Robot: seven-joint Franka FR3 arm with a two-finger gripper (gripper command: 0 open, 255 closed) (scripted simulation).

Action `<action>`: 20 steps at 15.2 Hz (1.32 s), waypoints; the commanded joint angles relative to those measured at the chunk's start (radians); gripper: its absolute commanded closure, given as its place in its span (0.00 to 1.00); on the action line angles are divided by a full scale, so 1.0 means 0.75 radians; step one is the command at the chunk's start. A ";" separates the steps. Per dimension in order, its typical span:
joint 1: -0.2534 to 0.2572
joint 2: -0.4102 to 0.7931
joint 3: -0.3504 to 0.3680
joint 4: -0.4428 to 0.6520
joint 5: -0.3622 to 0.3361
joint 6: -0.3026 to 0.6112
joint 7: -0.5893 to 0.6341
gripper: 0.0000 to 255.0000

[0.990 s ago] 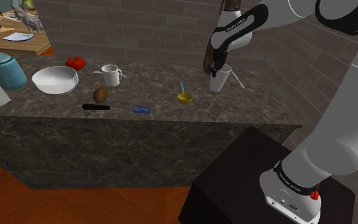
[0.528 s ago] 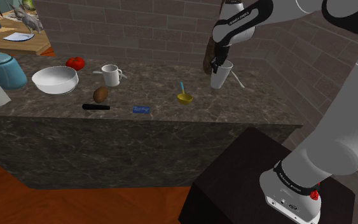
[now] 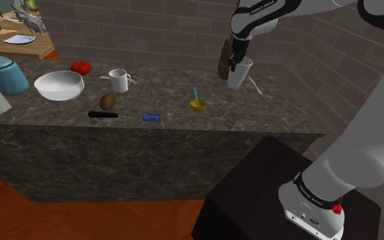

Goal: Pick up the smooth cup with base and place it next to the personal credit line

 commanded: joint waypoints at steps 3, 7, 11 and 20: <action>0.003 -0.026 0.000 0.041 -0.003 -0.066 -0.003 1.00; 0.005 -0.050 0.000 0.085 -0.006 -0.133 -0.007 1.00; 0.006 -0.069 0.000 0.134 -0.008 -0.200 -0.012 1.00; 0.009 -0.096 0.001 0.262 -0.008 -0.355 -0.026 1.00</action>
